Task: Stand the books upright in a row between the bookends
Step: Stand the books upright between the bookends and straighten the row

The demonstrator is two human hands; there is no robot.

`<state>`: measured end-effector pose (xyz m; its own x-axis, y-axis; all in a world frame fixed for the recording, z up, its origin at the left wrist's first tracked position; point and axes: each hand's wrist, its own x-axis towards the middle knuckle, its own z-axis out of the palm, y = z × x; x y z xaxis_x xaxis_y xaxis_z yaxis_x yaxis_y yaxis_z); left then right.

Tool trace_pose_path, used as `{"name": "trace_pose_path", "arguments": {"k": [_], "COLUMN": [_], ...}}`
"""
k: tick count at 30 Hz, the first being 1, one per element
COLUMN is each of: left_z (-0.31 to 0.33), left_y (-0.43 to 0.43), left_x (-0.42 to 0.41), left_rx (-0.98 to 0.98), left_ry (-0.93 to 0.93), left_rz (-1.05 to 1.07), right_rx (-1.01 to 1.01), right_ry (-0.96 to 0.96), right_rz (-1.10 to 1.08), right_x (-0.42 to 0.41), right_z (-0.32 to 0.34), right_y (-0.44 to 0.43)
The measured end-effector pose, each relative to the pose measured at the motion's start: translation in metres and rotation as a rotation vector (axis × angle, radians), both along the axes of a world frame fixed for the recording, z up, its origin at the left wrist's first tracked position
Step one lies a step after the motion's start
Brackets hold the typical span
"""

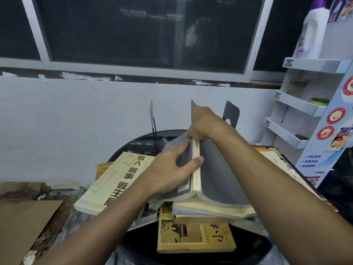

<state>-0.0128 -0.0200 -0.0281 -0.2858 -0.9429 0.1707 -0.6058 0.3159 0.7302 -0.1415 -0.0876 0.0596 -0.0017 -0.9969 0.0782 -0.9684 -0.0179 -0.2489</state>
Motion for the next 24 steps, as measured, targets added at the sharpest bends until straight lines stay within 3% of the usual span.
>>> {"name": "trace_pose_path", "arguments": {"k": [13,19,24], "left_z": [0.054,0.068,0.069], "left_y": [0.004,-0.026,-0.071], "left_x": [0.014,0.016,0.035], "left_rx": [-0.194,-0.282,-0.348], "left_ry": [0.210,0.202,0.270], "left_rz": [-0.047,-0.061,0.094], "right_rx": [-0.361,-0.559,-0.691], "right_ry": [-0.204,-0.262,-0.348], "right_rz": [0.061,0.139,0.196], "right_x": [-0.003,-0.008,-0.010], "right_z": [0.081,0.088,0.076], "right_y": [0.040,0.019,-0.010]}}
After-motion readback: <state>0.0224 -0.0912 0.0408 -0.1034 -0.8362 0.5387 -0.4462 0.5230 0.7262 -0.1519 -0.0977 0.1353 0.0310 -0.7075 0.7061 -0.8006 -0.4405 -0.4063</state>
